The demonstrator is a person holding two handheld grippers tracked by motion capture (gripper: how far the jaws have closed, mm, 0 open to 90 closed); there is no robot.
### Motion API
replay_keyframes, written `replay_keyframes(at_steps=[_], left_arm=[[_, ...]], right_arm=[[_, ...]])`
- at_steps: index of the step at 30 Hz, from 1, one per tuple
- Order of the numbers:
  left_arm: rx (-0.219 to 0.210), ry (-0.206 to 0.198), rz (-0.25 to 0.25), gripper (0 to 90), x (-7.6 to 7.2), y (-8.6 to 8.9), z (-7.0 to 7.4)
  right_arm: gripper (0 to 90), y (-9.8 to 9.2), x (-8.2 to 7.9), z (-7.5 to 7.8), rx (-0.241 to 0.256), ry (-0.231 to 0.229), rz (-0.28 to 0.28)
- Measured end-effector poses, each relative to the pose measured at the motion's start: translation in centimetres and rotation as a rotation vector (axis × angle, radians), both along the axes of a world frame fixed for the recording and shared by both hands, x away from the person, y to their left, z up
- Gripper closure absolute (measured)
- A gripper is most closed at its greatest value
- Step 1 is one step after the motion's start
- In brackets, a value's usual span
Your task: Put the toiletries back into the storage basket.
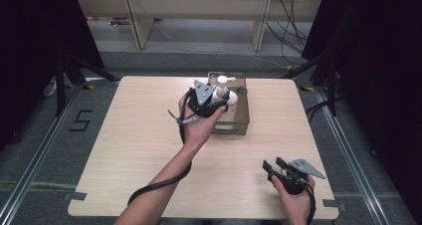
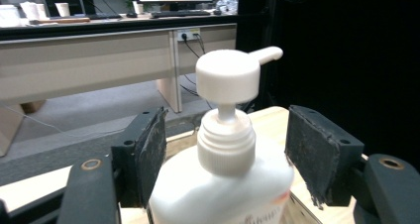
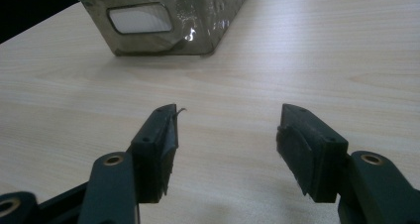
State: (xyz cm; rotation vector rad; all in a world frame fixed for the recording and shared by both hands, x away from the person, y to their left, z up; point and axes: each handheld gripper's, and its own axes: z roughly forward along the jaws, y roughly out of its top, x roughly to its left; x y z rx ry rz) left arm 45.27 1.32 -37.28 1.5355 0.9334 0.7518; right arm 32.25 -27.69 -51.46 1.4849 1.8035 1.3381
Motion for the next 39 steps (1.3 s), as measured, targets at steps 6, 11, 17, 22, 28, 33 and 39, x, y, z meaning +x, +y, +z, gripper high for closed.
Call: replay_keyframes(at_steps=[6,11,17,22,28,33,39], left_arm=[[-0.008,0.018,-0.025,32.1,-0.9,1.8,-0.5],[-0.001,0.012,-0.032,32.2,-1.8,3.7,-0.7],[0.018,0.025,-0.030,32.0,-2.8,6.5,-1.7],[0.030,0.015,-0.013,32.0,-3.6,8.3,-2.5],[0.057,0.010,-0.003,31.7,-4.8,10.3,-3.6],[0.074,0.008,0.012,31.7,-5.4,11.8,-4.5],[0.082,0.015,0.039,32.2,-6.6,13.8,-6.3]], right_arm=[[41.5,0.0,0.0,0.0,-0.001,-0.003,0.000],[41.5,0.0,0.1,-0.1,-0.007,-0.012,0.001],[41.5,0.0,0.1,-0.1,-0.011,-0.011,0.001],[41.5,0.1,0.1,-0.1,-0.010,-0.006,-0.003],[41.5,0.0,0.1,-0.1,-0.008,-0.012,0.000],[41.5,0.4,-0.1,-0.1,0.023,0.016,-0.016],[41.6,0.4,0.0,-0.1,0.025,0.013,-0.016]])
